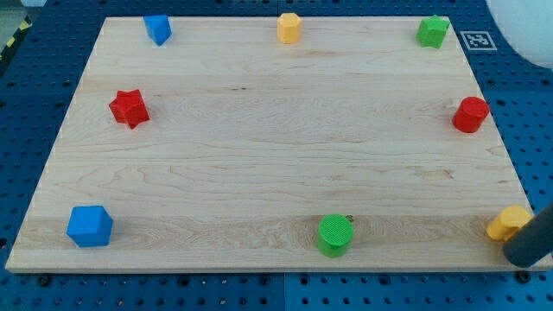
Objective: Push the yellow heart to the top right of the green circle
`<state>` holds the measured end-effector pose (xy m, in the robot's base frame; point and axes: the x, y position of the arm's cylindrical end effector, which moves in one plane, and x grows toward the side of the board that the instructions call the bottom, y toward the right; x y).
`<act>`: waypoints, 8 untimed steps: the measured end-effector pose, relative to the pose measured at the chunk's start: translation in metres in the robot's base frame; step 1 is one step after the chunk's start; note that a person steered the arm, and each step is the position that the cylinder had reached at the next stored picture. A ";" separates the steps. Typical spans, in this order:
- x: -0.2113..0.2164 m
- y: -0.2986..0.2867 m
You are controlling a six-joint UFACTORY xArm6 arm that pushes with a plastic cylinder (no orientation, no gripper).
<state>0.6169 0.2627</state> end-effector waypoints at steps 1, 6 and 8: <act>0.001 0.009; -0.026 -0.024; -0.010 -0.024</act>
<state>0.6065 0.2384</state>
